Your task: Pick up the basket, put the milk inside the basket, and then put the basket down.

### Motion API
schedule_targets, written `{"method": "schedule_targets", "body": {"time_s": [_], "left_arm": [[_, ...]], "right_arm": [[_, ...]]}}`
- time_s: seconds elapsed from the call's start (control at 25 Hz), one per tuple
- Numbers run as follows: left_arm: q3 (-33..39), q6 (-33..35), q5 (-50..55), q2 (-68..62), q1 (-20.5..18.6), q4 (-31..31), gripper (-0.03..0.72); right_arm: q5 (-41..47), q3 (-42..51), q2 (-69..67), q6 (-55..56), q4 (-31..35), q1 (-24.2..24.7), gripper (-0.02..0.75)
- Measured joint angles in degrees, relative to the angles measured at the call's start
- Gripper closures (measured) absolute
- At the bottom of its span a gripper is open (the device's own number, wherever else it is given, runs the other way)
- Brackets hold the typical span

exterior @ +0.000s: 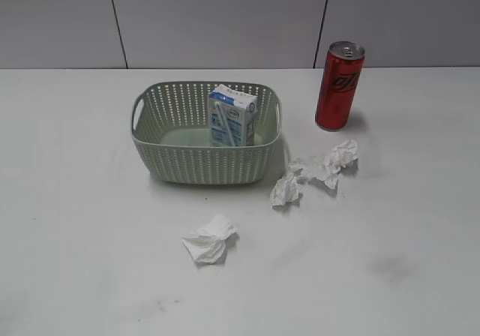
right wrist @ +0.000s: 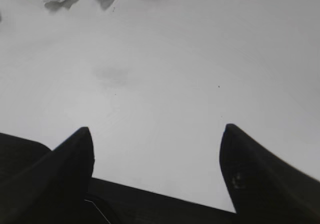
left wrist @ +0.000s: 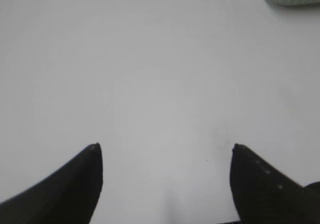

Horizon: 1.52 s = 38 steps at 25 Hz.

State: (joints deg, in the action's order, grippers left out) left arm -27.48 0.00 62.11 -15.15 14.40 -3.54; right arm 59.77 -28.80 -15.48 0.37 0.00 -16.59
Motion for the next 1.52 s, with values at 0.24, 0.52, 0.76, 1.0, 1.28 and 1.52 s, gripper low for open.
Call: {"method": "schedule_targets", "body": {"time_s": [0.24,0.52,0.76,1.0,1.28,1.52], "left_arm": [[0.0,3.2,0.0,0.1,0.0,2.4,0.099],[0.0,3.3,0.0,0.1,0.0,2.5,0.099],[0.0,3.3,0.0,0.1,0.0,2.5,0.1],[0.0,3.3,0.0,1.7,-2.4,2.6,0.1],[0.0,3.3,0.0,10.5,-13.9,2.6,0.1],[0.0,3.3,0.1,15.2,-15.2,2.6,0.1]], "right_arm": [[0.0,0.0,0.0,-0.9,0.0,0.0,0.148],[0.0,0.0,0.0,-0.9,0.0,0.0,0.148],[0.0,0.0,0.0,-1.0,0.0,0.0,0.148],[-0.1,0.0,1.5,-1.1,0.3,1.1,0.148],[-0.1,0.0,11.0,-1.1,0.4,12.2,0.148],[-0.2,0.0,15.8,-1.1,0.5,14.5,0.148]]}}
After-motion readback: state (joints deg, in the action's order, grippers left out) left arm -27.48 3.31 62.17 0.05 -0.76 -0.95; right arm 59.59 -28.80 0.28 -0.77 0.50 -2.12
